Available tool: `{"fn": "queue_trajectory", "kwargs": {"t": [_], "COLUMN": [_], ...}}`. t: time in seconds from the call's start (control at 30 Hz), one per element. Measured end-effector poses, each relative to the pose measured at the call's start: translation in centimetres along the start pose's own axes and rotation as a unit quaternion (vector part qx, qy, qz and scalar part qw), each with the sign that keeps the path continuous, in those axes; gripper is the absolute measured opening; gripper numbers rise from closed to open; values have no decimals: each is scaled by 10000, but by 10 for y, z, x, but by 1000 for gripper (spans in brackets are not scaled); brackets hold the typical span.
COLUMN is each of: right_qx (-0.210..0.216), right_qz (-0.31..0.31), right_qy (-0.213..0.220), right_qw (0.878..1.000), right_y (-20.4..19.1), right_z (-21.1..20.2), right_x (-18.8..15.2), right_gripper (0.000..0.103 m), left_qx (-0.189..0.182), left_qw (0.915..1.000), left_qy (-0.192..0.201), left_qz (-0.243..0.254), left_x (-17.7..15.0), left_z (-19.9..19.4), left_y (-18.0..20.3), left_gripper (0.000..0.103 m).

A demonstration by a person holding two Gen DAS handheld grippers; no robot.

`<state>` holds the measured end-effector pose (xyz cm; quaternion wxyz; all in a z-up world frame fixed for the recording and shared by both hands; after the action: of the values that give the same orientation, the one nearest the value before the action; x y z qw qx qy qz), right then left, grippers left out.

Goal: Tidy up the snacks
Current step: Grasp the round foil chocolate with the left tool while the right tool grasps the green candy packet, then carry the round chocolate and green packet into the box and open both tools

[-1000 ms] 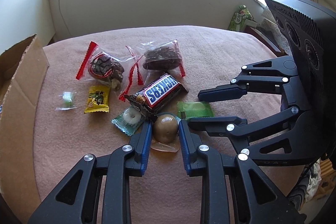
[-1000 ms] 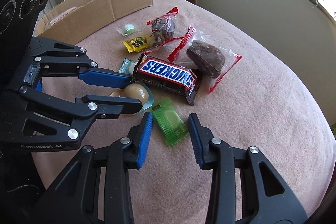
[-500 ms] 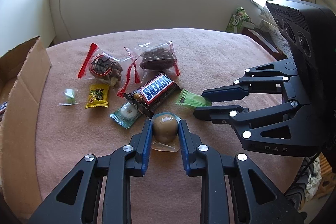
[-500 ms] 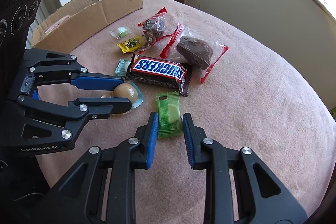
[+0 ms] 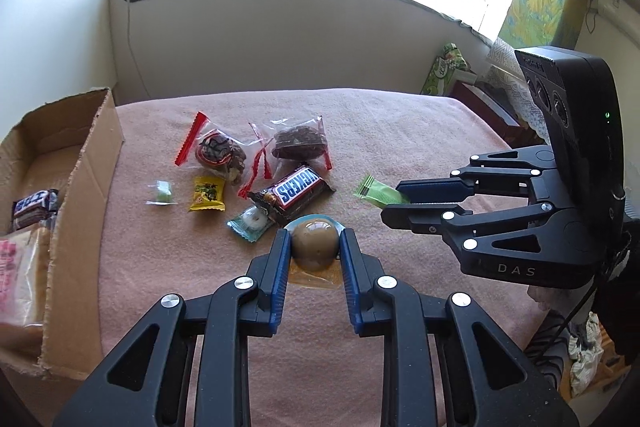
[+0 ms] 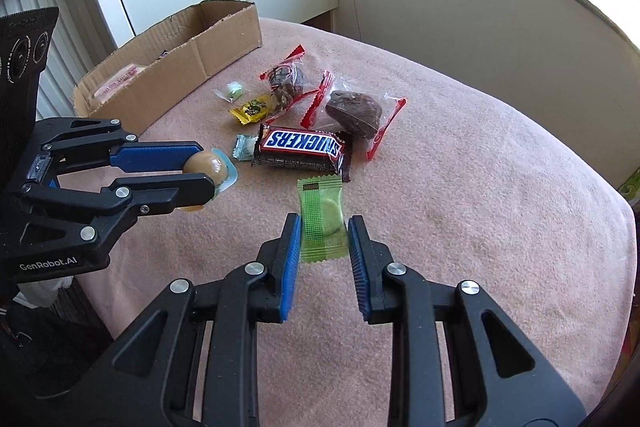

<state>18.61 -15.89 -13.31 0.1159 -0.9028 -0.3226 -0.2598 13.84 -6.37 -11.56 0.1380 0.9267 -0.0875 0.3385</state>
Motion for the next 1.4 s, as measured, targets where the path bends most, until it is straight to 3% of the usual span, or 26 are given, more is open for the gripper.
{"fn": "queue_trajectory", "kwargs": {"t": [0.33, 0.67, 1.4], "right_qx": [-33, 157, 496], "right_qz": [40, -47, -469], "right_qy": [210, 572, 776], "right_qw": [9998, 9982, 9946], "right_y": [-19, -54, -144], "right_z": [-22, -34, 8], "right_x": [10, 50, 139], "right_gripper": [25, 25, 25], "left_qx": [42, 370, 1300], "left_qw": [9992, 9955, 9819], "left_qy": [350, 733, 1070], "left_qz": [-193, -463, -862], "left_x": [2, 2, -6], "left_z": [-32, -69, -111], "left_y": [-19, -62, -161], "left_gripper": [23, 23, 23]}}
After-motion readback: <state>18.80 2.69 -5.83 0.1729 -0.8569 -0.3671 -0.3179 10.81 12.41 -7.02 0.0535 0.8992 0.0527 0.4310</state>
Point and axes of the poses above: each gripper's, at about its wrist camera, not at the fingertips, and z roughly the way its jaws point, y to its right, x to its top, the point moved 4 cm from there along z, roughly the way its jaws point, and after that the axes turned 4 degrees about -y, right-handed, at the moved point
